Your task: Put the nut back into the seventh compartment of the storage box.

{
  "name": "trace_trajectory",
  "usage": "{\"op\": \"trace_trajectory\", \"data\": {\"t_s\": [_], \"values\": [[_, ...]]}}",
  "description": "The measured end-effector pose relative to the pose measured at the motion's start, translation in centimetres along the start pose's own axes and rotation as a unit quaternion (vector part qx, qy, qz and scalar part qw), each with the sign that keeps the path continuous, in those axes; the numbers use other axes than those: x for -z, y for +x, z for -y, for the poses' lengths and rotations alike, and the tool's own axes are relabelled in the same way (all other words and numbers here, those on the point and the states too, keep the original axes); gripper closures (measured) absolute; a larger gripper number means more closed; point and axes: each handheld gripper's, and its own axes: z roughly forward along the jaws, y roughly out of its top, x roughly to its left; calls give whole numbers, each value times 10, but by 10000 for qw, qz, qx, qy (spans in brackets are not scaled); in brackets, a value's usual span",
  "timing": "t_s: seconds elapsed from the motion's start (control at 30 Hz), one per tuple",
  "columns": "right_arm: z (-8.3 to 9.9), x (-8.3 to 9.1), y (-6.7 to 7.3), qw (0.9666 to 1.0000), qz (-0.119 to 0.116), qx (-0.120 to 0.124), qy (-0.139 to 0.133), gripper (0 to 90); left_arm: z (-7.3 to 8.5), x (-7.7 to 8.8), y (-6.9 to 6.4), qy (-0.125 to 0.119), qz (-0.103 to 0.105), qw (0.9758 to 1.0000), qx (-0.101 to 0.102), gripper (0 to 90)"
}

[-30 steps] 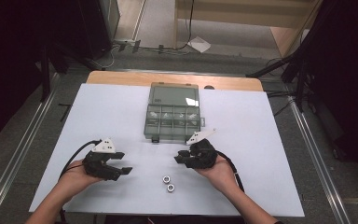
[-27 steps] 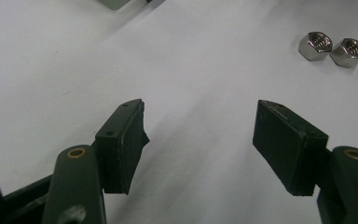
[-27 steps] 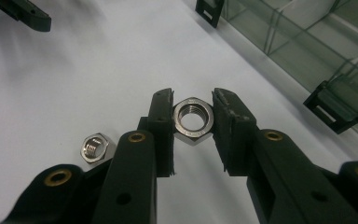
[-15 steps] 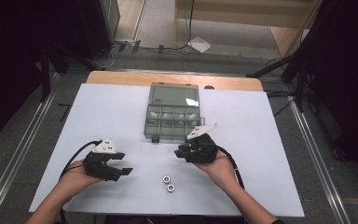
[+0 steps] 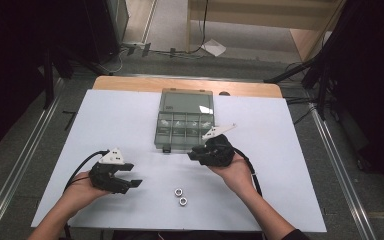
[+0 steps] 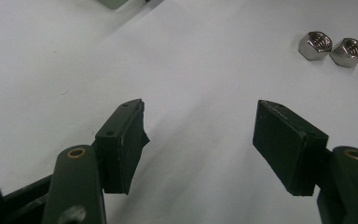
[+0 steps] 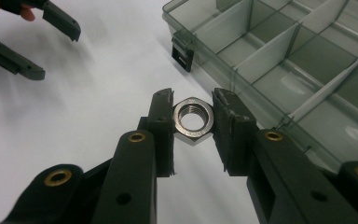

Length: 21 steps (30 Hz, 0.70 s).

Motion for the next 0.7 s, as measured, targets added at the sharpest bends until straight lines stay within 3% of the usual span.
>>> {"op": "trace_trajectory", "data": {"t_s": [0.23, 0.7], "values": [[-7, 2, -5, 10000, 46, -29, -30, 711, -1, 1, 0, 91, -12, 10000, -8, 339], [-17, -3, -17, 9997, 218, -122, -63, 711, 0, 1, 0, 32, 5, 10000, 7, 339]]}}
